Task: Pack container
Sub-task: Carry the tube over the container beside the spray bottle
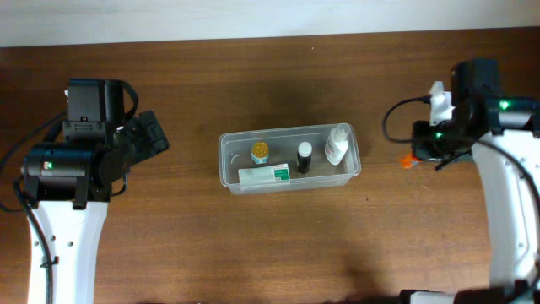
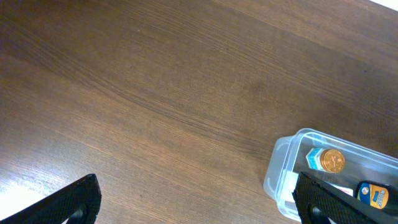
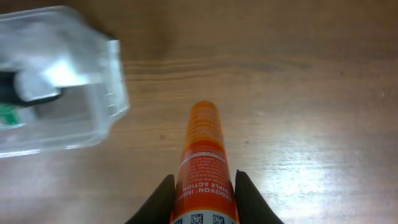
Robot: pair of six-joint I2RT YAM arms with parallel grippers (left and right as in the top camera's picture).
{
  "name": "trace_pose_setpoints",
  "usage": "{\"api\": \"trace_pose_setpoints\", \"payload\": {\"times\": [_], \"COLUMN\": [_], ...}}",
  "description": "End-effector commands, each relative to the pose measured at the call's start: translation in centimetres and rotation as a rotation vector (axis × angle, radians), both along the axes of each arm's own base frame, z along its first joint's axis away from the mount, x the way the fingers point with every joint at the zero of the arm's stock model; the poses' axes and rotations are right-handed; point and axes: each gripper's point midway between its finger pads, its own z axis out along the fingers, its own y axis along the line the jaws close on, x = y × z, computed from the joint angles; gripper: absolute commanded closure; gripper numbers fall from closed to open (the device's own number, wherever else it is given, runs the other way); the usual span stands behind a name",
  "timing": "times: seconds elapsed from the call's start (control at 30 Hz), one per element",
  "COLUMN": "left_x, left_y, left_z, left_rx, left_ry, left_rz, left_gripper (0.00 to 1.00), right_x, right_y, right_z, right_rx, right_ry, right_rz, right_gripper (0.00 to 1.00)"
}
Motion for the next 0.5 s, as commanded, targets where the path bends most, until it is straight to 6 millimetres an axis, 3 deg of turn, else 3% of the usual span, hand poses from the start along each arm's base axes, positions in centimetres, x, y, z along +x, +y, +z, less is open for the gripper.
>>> {"api": "trace_pose_setpoints", "payload": {"times": [0.0, 0.17, 0.47], "left_x": [-0.1, -0.1, -0.1], "left_y": [0.4, 0.4, 0.4], "left_z": [0.5, 0.5, 0.5], "left_rx": [0.008, 0.009, 0.009], "left_ry": [-0.016, -0.016, -0.016], "left_rz": [0.017, 0.017, 0.017], "left_gripper": [0.01, 0.01, 0.01], "right_x": [-0.2, -1.1, -2.0], "right_y": [2.2, 5.3, 9.8], "right_z": [2.9, 4.3, 4.6], "right_rx": [0.016, 0.031, 0.052], "right_ry": [-0.098, -0.143, -0.146], "right_rz": [0.037, 0.107, 0.233], "right_gripper": [0.78, 0.78, 0.78]}}
